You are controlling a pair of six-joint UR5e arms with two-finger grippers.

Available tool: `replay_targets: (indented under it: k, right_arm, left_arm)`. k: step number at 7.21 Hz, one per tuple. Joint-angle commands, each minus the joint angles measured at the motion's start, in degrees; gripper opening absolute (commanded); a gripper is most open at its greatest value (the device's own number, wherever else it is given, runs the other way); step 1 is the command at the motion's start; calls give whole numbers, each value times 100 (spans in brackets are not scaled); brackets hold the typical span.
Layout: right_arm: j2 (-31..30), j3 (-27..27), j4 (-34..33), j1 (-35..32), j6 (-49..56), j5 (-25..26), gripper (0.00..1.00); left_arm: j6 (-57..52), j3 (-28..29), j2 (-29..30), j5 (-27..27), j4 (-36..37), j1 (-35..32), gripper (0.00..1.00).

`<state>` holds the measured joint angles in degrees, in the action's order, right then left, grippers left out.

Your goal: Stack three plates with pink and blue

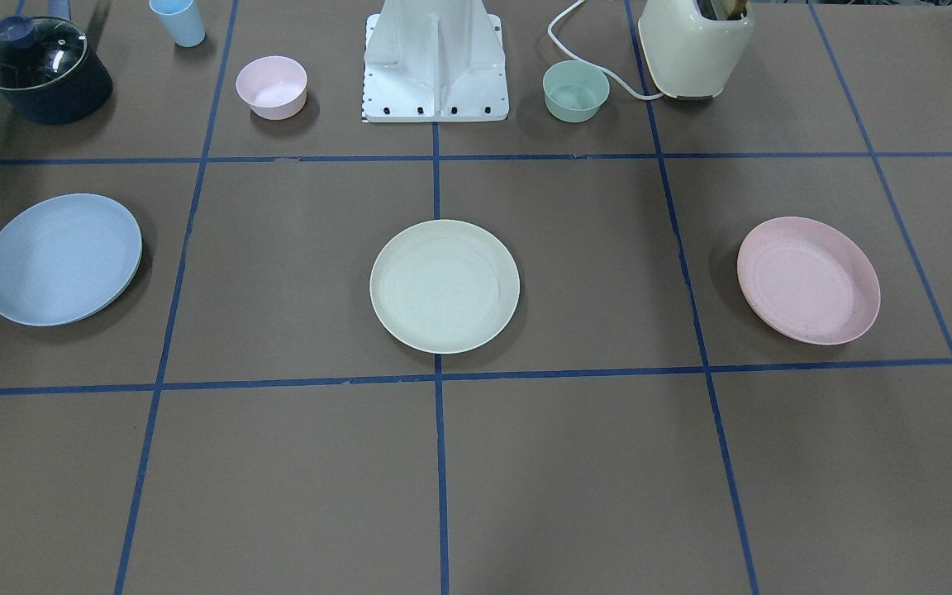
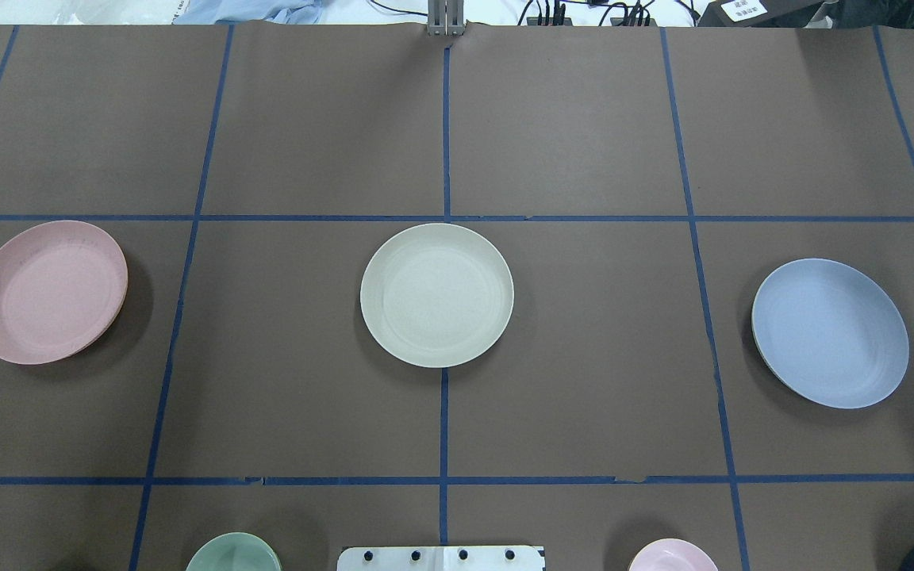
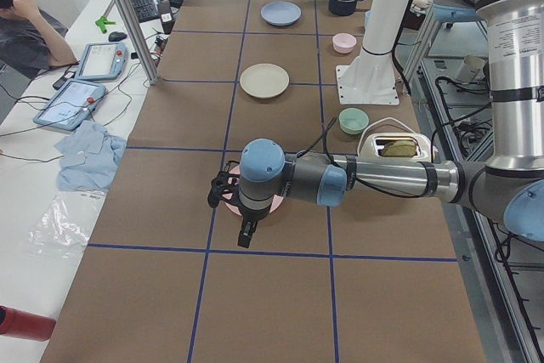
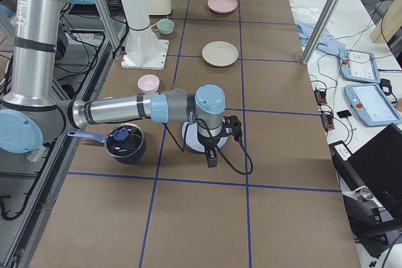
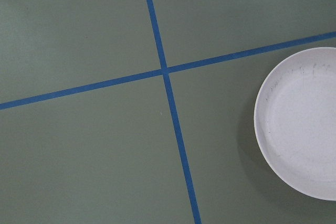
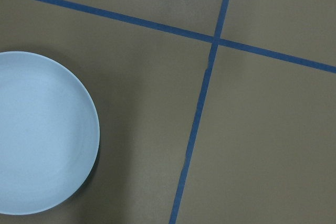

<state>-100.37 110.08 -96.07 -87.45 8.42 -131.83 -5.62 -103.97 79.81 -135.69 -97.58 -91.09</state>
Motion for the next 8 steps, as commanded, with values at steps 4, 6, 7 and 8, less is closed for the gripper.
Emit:
replay_targets:
  k: [4,6,7,8]
  right_arm:
    - [78,293,9,0,-24,8,100]
    - [508,408,9,0,-60,8,100]
    - [858,374,0,0,-68,26,100]
    - [922,348,0,0,-68,17,100]
  left_arm:
    - [60,25,0,8,-1024,13,100]
    - [61,-44,70,-150,-1777,4,100]
    - [96,77,157,-124,-2661,4,100]
    - [96,279,323,102,-3313,4,100]
